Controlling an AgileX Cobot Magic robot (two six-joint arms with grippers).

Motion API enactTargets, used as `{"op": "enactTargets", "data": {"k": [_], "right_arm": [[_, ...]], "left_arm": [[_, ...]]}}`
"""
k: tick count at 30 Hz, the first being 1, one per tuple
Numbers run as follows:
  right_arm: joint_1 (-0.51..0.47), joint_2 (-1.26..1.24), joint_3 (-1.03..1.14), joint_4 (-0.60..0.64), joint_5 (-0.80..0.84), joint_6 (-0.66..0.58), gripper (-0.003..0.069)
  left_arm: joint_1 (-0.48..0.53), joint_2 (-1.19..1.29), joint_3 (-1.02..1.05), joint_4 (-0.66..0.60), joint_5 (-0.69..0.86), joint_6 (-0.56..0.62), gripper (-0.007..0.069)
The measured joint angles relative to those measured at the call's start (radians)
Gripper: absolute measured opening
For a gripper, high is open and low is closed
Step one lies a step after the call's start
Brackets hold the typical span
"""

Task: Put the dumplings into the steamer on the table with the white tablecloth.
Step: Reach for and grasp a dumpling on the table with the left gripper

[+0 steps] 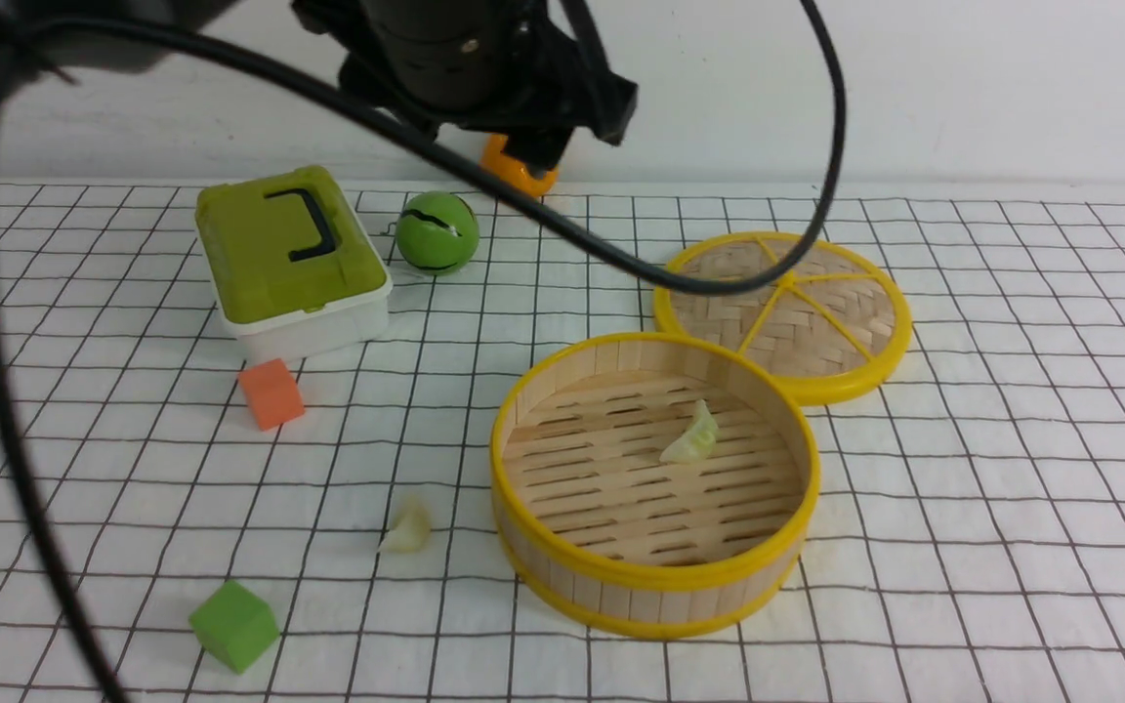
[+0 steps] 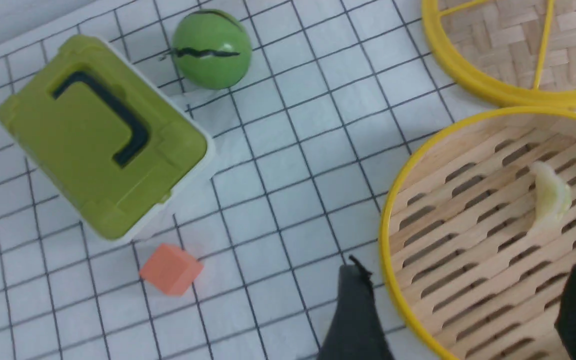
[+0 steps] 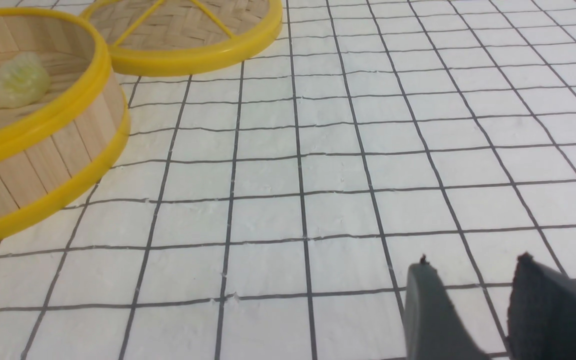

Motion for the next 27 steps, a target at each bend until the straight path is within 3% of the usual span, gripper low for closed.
{"op": "enactTargets", "data": {"k": [2, 6, 11, 14, 22, 27], "right_arm": [[0.0, 0.0, 0.0, 0.0, 0.0, 0.0, 0.024], [0.0, 0.0, 0.0, 0.0, 0.0, 0.0, 0.024], [0.0, 0.0, 0.0, 0.0, 0.0, 0.0, 0.024], [0.0, 0.0, 0.0, 0.0, 0.0, 0.0, 0.024], [0.0, 0.0, 0.0, 0.0, 0.0, 0.001, 0.024], [0.0, 0.0, 0.0, 0.0, 0.0, 0.001, 0.024]], "left_arm": [[0.0, -0.05, 0.059, 0.0, 0.0, -0.019, 0.0486], [0.0, -0.229, 0.378, -0.001, -0.012, -0.124, 0.0472], [0.018, -0.398, 0.711, -0.015, -0.178, -0.3, 0.047], [0.075, -0.418, 0.801, -0.074, -0.239, -0.325, 0.0469], [0.331, -0.266, 0.833, -0.332, -0.361, -0.084, 0.0455], [0.343, -0.164, 0.833, -0.363, -0.419, -0.005, 0.0455]]}}
